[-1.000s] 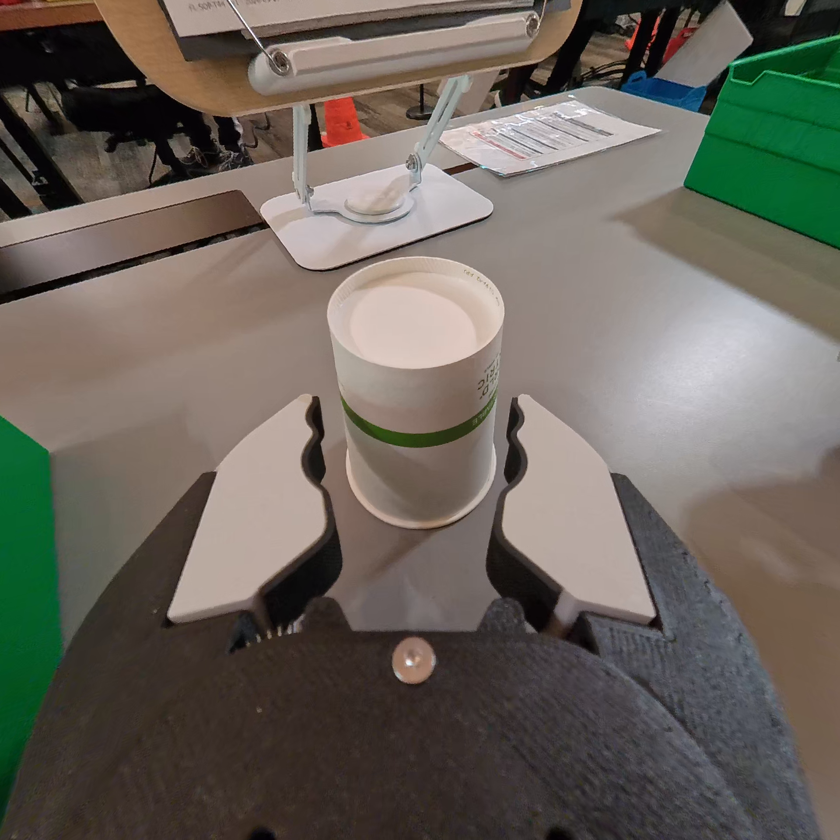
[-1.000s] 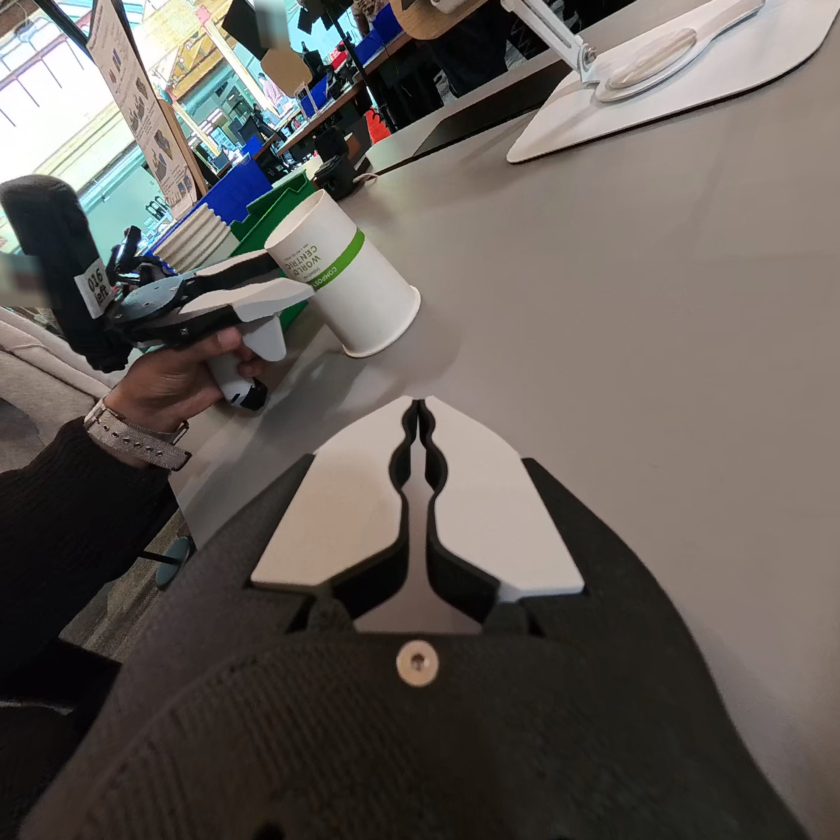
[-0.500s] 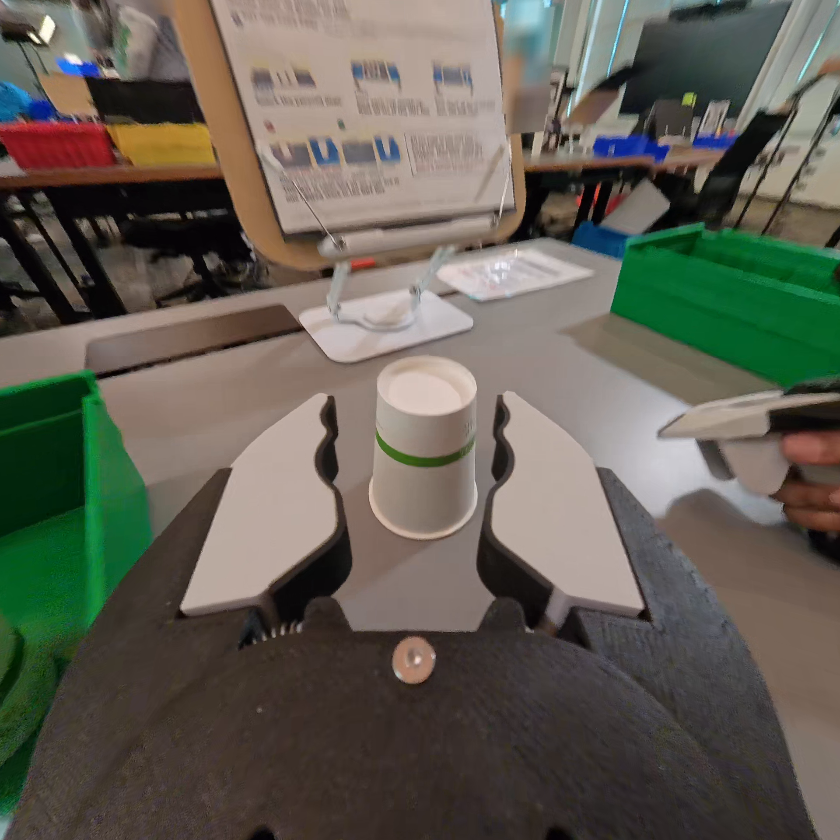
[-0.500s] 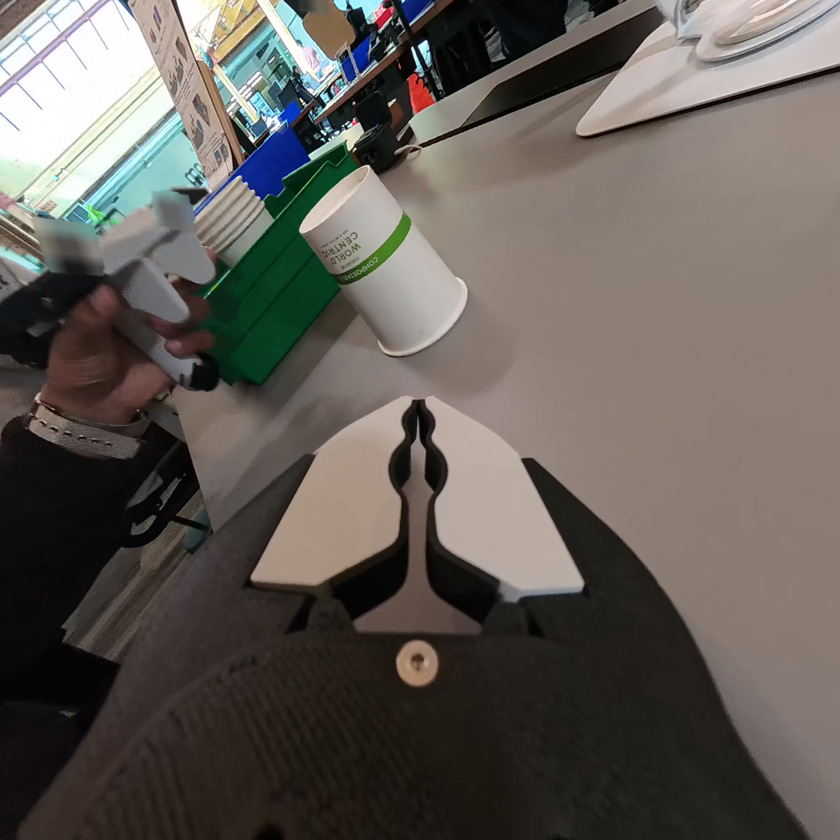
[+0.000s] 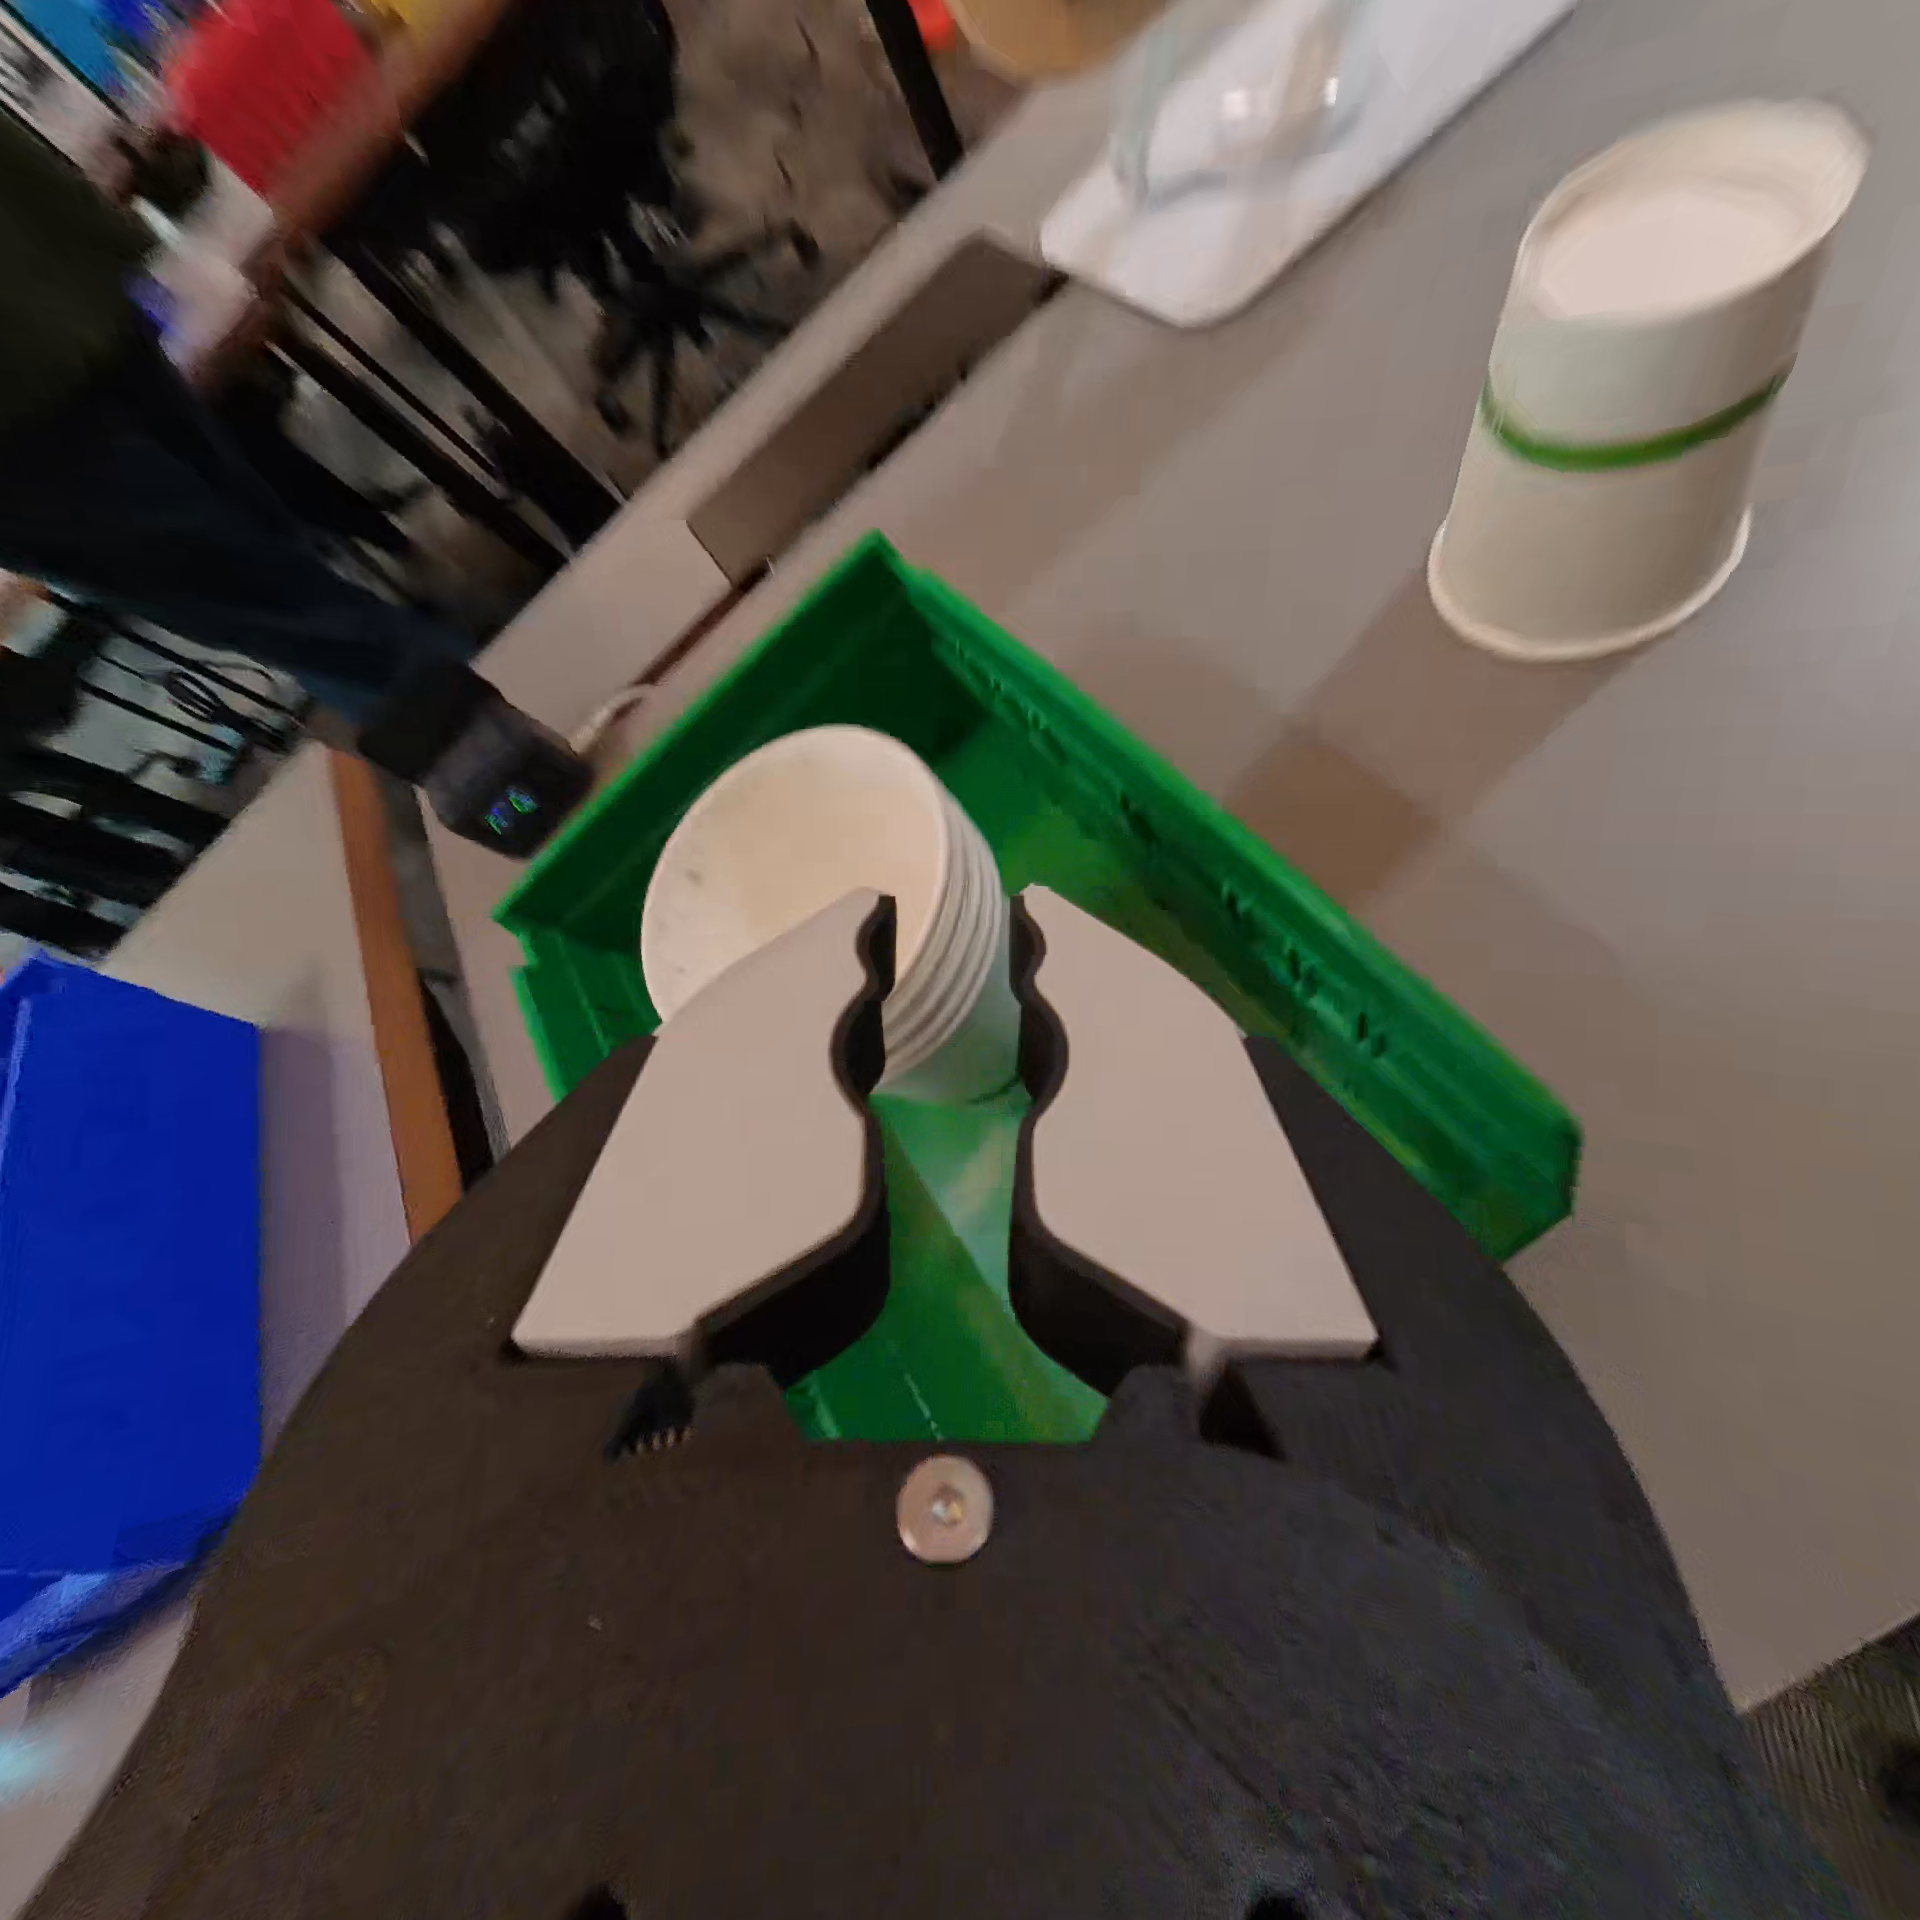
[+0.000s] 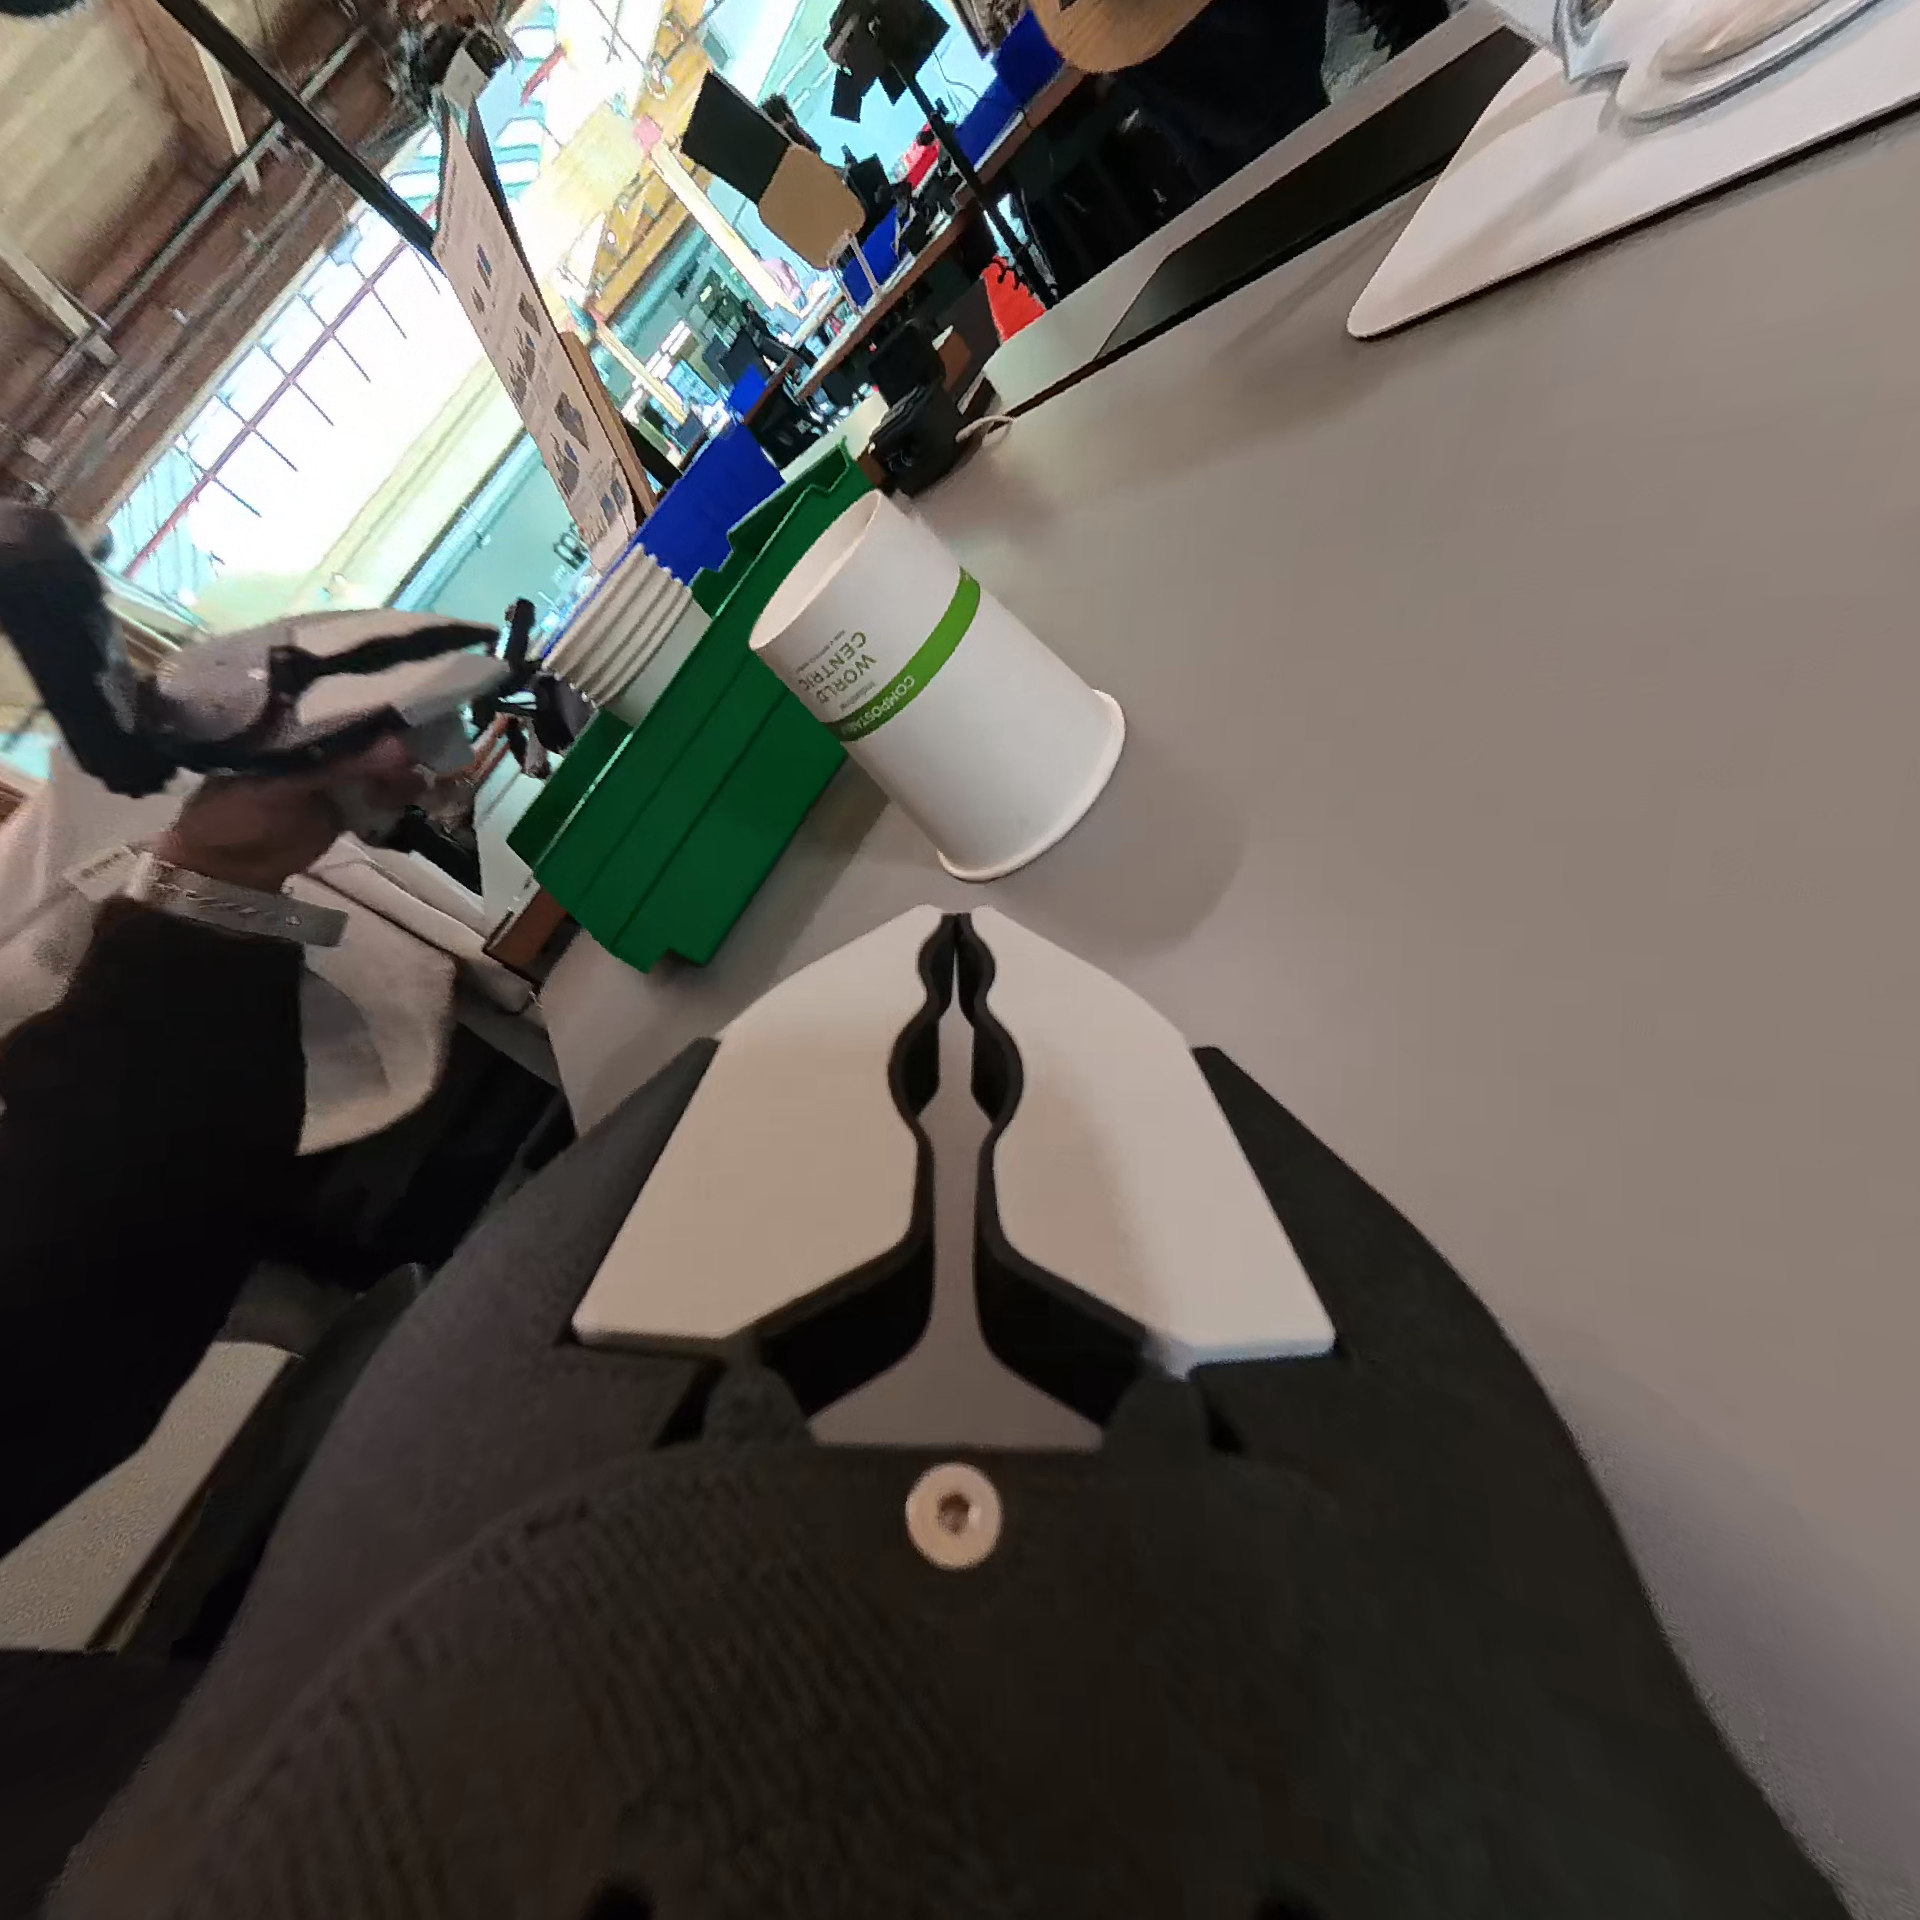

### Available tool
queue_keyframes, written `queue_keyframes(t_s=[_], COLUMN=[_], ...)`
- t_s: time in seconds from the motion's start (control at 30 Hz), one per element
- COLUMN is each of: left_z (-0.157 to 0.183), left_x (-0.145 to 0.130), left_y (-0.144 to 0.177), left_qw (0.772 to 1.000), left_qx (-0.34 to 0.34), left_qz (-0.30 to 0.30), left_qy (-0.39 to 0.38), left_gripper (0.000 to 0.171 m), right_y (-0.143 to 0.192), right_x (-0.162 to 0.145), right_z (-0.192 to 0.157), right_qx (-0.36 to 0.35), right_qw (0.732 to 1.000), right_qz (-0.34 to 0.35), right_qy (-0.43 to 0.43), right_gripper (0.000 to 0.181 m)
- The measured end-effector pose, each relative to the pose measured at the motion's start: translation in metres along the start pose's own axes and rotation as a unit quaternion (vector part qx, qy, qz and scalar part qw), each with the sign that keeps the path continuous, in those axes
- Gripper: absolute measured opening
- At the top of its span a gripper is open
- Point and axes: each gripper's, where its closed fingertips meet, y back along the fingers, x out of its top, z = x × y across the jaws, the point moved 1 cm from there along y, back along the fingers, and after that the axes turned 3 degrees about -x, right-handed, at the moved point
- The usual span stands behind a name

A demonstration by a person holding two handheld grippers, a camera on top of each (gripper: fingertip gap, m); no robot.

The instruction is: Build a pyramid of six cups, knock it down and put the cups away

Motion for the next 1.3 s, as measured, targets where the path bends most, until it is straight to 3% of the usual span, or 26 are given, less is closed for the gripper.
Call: queue_keyframes(t_s=[0.3,0.47,1.3], left_z=[-0.009,-0.005,-0.014], left_x=[-0.029,-0.022,-0.015], left_y=[-0.031,-0.030,-0.031], left_qw=[0.995,0.998,0.995], left_qx=[-0.003,-0.024,0.005], left_qz=[-0.075,-0.053,-0.089], left_qy=[-0.063,0.003,-0.038], left_gripper=[0.019,0.011,0.005], right_y=[0.004,0.003,0.004], right_x=[0.006,0.006,0.007], right_z=[0.006,0.005,0.003], right_qx=[0.003,0.006,0.015], right_qw=[0.999,0.999,0.999], right_qz=[0.016,0.012,0.016], right_qy=[-0.032,-0.031,-0.043], right_gripper=[0.000,0.000,0.000])
